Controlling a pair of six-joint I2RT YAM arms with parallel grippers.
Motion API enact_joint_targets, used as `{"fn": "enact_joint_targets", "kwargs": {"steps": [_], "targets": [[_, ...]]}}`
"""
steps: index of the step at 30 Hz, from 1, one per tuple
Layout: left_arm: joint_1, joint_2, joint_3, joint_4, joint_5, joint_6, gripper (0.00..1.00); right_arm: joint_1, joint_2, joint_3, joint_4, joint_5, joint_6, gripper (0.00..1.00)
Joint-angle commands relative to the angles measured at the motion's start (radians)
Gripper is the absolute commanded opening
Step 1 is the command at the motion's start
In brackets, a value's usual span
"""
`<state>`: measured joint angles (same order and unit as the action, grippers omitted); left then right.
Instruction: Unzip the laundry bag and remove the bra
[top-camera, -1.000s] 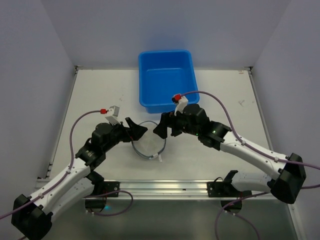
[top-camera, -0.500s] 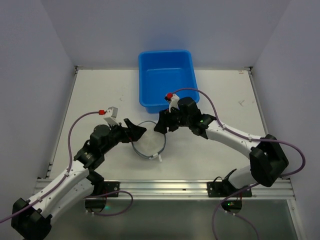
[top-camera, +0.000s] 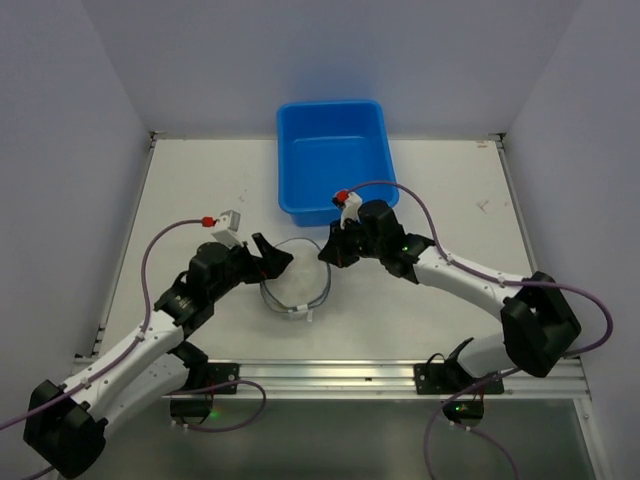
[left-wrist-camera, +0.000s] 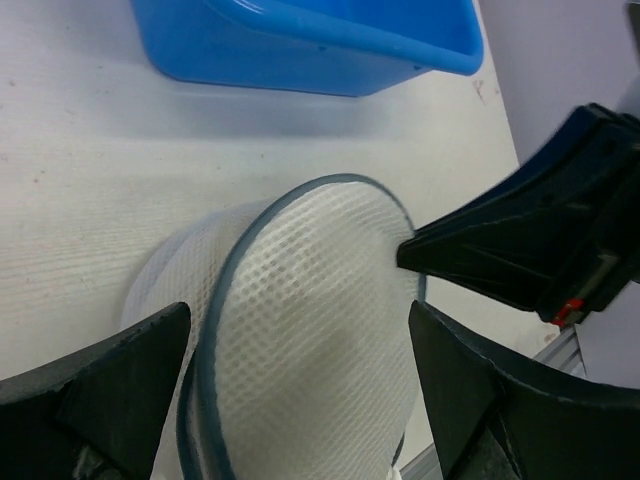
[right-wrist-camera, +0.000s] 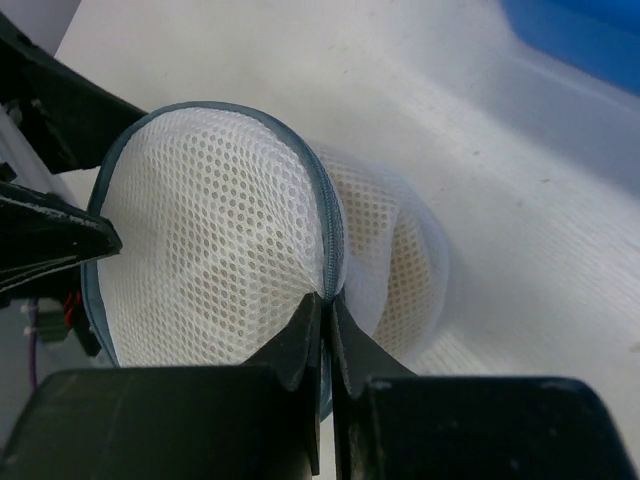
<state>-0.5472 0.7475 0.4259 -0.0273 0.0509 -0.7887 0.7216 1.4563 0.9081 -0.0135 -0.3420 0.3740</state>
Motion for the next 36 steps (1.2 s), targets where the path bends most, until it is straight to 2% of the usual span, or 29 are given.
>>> {"fn": "enact_joint_targets", "kwargs": {"steps": [1, 4, 9, 14, 19, 23, 28, 31, 36], "targets": [[0.009, 0.056, 0.125, -0.045, -0.077, 0.025, 0.93, -0.002, -0.144, -0.035, 0.021, 0.222, 0.011, 0.0], [0.021, 0.107, 0.217, -0.105, -0.14, 0.032, 0.95, -0.001, -0.266, -0.09, 0.021, 0.313, 0.011, 0.0], [0.088, 0.179, 0.31, -0.161, -0.125, 0.017, 0.97, 0.053, -0.384, -0.158, 0.017, 0.273, -0.09, 0.0], [0.139, 0.207, 0.317, -0.189, -0.074, 0.017, 0.98, 0.166, -0.464, -0.198, 0.017, 0.158, -0.161, 0.02], [0.153, 0.191, 0.275, -0.221, 0.01, 0.058, 0.97, 0.193, -0.519, -0.259, 0.027, 0.019, -0.21, 0.0], [0.153, 0.17, 0.254, -0.258, 0.076, 0.121, 0.96, 0.249, -0.58, -0.298, 0.035, -0.109, -0.314, 0.0], [0.153, 0.127, 0.215, -0.284, 0.155, 0.16, 0.95, 0.285, -0.619, -0.282, -0.035, -0.284, -0.391, 0.03], [0.153, 0.13, 0.203, -0.278, 0.214, 0.177, 0.95, 0.309, -0.613, -0.285, -0.049, -0.368, -0.452, 0.08], [0.153, 0.148, 0.186, -0.267, 0.305, 0.207, 0.93, 0.4, -0.522, -0.217, -0.211, -0.408, -0.579, 0.26]]}}
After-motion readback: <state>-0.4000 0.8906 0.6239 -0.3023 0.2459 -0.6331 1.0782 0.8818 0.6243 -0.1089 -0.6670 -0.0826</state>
